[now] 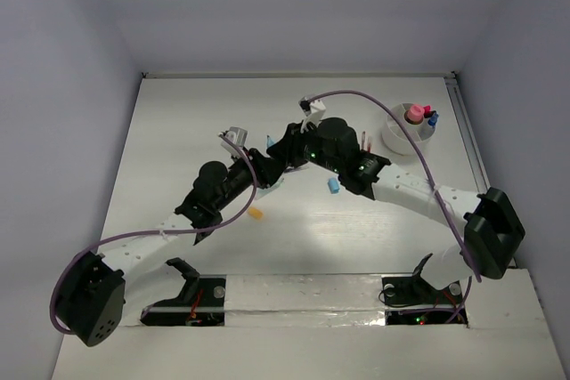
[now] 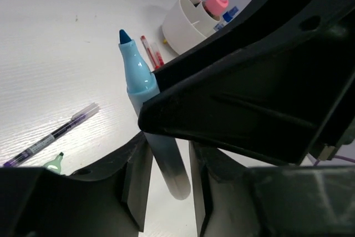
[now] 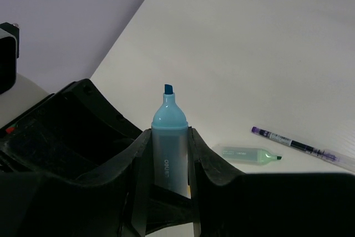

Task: Sort the stationery into containers
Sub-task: Pick up the pen from the center of the board.

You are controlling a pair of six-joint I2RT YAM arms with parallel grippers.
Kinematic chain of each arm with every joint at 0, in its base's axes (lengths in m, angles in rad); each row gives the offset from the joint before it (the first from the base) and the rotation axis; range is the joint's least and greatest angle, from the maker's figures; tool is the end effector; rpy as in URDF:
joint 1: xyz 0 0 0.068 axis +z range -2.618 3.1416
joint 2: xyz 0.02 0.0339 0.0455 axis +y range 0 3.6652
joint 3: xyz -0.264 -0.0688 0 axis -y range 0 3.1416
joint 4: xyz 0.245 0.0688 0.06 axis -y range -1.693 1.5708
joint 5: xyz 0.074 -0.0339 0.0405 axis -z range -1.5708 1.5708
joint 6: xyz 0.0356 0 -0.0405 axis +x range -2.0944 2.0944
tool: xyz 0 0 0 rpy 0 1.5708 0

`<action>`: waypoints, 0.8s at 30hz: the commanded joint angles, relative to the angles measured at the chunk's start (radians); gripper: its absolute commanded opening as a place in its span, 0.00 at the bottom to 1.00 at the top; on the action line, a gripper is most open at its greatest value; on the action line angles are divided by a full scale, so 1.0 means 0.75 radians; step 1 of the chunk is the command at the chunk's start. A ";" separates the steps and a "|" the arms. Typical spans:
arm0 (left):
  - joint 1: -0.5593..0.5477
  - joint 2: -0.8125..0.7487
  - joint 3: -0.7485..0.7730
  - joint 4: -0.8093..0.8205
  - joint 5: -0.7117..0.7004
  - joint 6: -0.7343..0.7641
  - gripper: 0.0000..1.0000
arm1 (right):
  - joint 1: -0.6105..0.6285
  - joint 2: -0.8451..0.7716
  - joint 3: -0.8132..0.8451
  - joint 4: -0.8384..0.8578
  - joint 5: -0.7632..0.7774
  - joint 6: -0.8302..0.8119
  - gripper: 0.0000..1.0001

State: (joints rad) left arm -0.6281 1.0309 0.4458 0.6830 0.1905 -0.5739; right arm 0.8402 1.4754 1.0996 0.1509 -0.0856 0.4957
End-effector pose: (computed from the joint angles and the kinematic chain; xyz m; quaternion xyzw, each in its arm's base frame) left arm 0.1822 -0.1407 0.2653 0.0886 0.6665 -0.4697 0.5721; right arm 0.2323 0.2638 0.3178 -0.1602 0.7651 0.4120 0.4682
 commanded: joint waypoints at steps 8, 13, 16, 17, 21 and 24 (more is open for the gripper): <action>0.001 -0.014 0.064 -0.017 -0.056 0.053 0.00 | 0.084 0.003 0.031 0.038 0.196 -0.043 0.01; 0.001 -0.025 0.068 -0.037 -0.078 0.074 0.00 | 0.099 -0.024 0.025 -0.001 0.331 -0.070 0.04; 0.001 -0.033 0.066 -0.037 -0.074 0.088 0.00 | 0.099 -0.047 0.015 -0.015 0.364 -0.078 0.06; 0.001 -0.035 0.068 -0.037 -0.074 0.094 0.00 | 0.099 -0.055 0.015 -0.031 0.376 -0.084 0.06; 0.001 -0.043 0.056 -0.013 -0.058 0.111 0.00 | 0.099 -0.110 0.011 -0.072 0.376 -0.107 0.31; 0.001 -0.057 0.046 0.024 -0.009 0.115 0.00 | 0.099 -0.165 -0.016 -0.129 0.376 -0.115 0.69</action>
State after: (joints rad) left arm -0.6327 1.0195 0.4477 0.6312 0.1654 -0.5198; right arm 0.9115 1.4288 1.0969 0.0814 0.1535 0.4370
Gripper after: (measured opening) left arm 0.156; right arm 0.636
